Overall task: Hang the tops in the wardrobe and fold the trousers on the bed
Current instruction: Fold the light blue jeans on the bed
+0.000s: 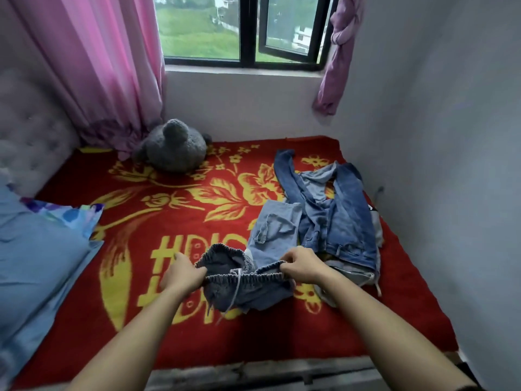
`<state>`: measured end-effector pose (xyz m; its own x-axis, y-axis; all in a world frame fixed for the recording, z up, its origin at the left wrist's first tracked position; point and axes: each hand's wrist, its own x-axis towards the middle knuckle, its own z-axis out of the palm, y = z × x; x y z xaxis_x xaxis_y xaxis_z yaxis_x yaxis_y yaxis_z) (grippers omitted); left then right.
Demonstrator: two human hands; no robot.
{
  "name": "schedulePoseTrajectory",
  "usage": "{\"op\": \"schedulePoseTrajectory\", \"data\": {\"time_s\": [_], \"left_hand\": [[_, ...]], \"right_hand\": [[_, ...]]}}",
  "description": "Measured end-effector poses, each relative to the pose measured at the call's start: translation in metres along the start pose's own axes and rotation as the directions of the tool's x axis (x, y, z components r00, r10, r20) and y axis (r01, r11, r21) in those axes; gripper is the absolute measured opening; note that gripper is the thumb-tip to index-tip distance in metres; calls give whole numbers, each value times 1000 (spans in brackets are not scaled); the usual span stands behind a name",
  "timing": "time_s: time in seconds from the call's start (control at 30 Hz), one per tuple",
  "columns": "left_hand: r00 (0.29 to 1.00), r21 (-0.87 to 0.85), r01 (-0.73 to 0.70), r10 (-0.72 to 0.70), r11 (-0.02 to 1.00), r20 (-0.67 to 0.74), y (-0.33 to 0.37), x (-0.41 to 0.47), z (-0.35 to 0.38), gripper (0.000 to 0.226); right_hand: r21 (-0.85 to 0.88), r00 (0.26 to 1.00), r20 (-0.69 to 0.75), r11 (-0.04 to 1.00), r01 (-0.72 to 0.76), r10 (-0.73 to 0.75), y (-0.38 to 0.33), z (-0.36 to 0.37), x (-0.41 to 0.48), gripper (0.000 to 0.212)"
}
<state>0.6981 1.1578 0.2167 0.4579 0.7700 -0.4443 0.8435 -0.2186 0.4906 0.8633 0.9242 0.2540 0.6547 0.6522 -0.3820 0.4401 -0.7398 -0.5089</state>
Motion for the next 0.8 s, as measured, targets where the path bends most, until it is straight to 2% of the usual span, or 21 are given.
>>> {"op": "schedulePoseTrajectory", "data": {"time_s": [0.03,0.1,0.17,0.23,0.33,0.4,0.47,0.5,0.57,0.63,0.67,0.73,0.8], "left_hand": [[1000,197,-13,14,980,-2,-6,-2,0,69],[992,415,-126,121,901,38,-12,-6,6,100],[961,490,-273,261,828,93,-11,-10,16,117],[909,470,-413,388,780,153,-7,-13,31,119],[839,354,-540,455,763,298,6,-20,47,108],[802,338,-588,473,735,365,14,-25,55,87],[800,317,-587,473,745,369,20,-29,60,65],[809,302,-573,468,762,355,21,-31,62,62],[839,314,-533,442,786,319,21,-33,64,69],[872,367,-480,385,797,303,19,-34,64,78],[891,377,-438,341,816,298,17,-34,64,75],[918,313,-343,246,885,311,13,-31,60,53],[932,123,-242,195,962,306,12,-22,44,30]], "right_hand": [[38,999,-36,999,15,-14,-2,0,-3,24],[96,993,-113,994,46,-35,-3,-2,-8,25],[145,984,-173,987,74,-48,-1,-7,-12,21],[180,974,-216,977,111,-71,3,-12,-13,19],[278,951,-300,948,156,-69,6,-24,-16,17],[369,932,-361,911,182,-40,6,-31,-17,15],[453,906,-424,869,199,14,5,-39,-16,14],[491,886,-460,846,210,47,6,-43,-15,11],[558,844,-523,796,235,118,7,-52,-12,9],[618,802,-562,748,243,204,7,-61,-7,16],[643,785,-565,731,226,254,7,-66,-5,19],[609,761,-590,767,200,270,8,-74,-3,27],[449,766,-618,879,160,176,12,-79,-2,38]]}}
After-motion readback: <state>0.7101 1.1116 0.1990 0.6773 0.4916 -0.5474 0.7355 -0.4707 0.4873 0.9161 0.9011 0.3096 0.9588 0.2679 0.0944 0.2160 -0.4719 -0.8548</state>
